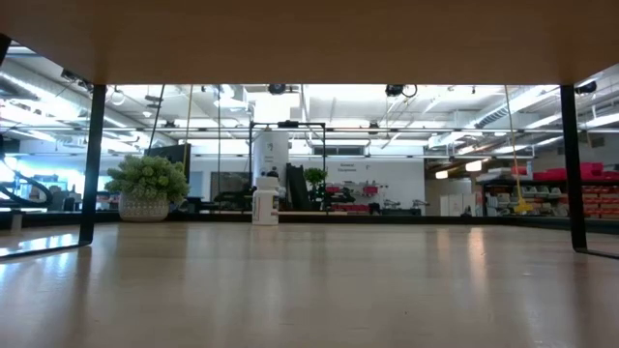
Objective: Pick and place medicine bottles onto shelf by color
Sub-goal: Put the white blue pill bottle on the shelf, then put the white pill bottle on the shelf
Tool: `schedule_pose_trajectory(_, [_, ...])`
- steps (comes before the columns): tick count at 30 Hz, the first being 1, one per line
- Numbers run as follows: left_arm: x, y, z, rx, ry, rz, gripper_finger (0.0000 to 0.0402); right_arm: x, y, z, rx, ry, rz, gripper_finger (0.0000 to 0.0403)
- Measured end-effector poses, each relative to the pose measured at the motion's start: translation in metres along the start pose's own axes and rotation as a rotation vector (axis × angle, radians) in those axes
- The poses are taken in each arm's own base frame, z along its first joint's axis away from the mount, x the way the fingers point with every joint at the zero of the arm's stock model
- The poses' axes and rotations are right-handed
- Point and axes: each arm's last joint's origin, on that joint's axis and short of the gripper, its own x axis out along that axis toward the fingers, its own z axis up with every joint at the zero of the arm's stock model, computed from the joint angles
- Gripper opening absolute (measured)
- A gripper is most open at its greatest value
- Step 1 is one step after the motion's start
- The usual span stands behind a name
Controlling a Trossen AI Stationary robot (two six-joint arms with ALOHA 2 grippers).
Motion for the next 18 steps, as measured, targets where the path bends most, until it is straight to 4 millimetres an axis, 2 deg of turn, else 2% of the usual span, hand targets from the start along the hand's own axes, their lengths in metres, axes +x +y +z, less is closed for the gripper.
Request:
schedule_pose_trajectory(11, [0.000, 0.000, 0.003, 0.016, -0.021, -0.019, 0.0086, 0.000, 0.000, 0.000, 0.001, -0.001, 0.001, 0.0275])
schedule_pose_trajectory(18, [-0.007, 0.019, 0.009, -0.027, -0.036, -0.006, 0.0098, 0.000, 0.000, 0.000, 0.001, -0.001, 0.001, 0.0275])
